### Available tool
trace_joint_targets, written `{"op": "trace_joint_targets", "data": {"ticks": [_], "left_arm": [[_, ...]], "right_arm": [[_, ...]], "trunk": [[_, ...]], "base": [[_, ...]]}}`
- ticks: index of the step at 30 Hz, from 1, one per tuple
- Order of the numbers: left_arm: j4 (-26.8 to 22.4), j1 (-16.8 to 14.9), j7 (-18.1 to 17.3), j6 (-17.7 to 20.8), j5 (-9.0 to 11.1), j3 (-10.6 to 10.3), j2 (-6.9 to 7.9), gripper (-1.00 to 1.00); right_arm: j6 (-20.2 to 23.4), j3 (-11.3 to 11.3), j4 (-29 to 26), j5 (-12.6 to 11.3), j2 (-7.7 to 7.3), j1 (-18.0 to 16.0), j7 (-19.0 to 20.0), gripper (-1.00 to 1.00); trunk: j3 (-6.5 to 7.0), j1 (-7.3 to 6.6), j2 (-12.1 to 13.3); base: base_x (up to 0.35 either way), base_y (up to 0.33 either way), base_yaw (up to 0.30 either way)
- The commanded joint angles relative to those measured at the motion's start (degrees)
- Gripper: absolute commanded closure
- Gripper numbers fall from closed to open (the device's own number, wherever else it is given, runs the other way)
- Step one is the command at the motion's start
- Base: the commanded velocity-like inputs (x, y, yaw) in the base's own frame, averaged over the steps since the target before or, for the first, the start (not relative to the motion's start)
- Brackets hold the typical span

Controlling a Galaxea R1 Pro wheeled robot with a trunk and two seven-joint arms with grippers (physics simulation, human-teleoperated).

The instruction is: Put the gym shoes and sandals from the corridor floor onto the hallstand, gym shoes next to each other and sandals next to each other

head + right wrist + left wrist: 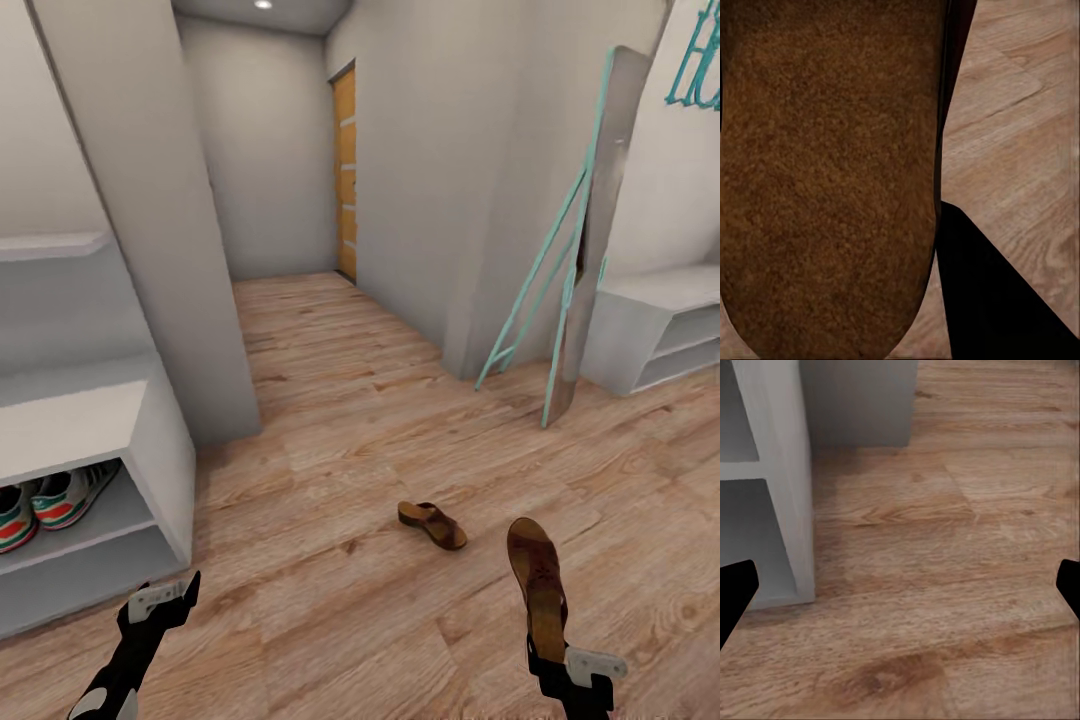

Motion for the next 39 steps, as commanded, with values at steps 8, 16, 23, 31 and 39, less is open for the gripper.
{"op": "trace_joint_targets", "data": {"ticks": [8, 16, 23, 31, 39], "left_arm": [[-0.01, -0.06, -0.41, -0.32, -0.58, 0.48, -0.04, -1.00], [-0.01, -0.06, -0.35, -0.28, -0.58, 0.48, -0.04, -1.00], [-0.01, -0.06, -0.35, -0.23, -0.58, 0.48, -0.04, -1.00], [-0.01, -0.06, -0.28, -0.08, -0.58, 0.48, -0.04, -1.00], [0.06, -0.06, -0.35, -0.14, -0.58, 0.48, -0.04, -1.00]], "right_arm": [[-0.18, 0.23, 0.00, -0.61, -0.02, -0.02, 0.06, 1.00], [-0.18, 0.23, -0.02, -0.61, -0.03, -0.05, 0.06, 1.00], [-0.18, 0.23, 0.02, -0.62, -0.02, -0.06, 0.06, 1.00], [-0.18, 0.23, 0.03, -0.60, -0.02, -0.03, 0.06, 1.00], [-0.18, 0.23, 0.04, -0.58, -0.02, -0.06, 0.06, 1.00]], "trunk": [[-0.05, -0.01, -0.02], [-0.05, -0.01, -0.02], [-0.05, -0.01, -0.02], [-0.05, -0.01, -0.02], [-0.05, -0.01, -0.02]], "base": [[0.000, 0.000, -0.292], [0.004, 0.000, -0.292], [0.166, 0.136, -0.292], [0.234, 0.233, -0.292], [0.159, 0.263, -0.292]]}}
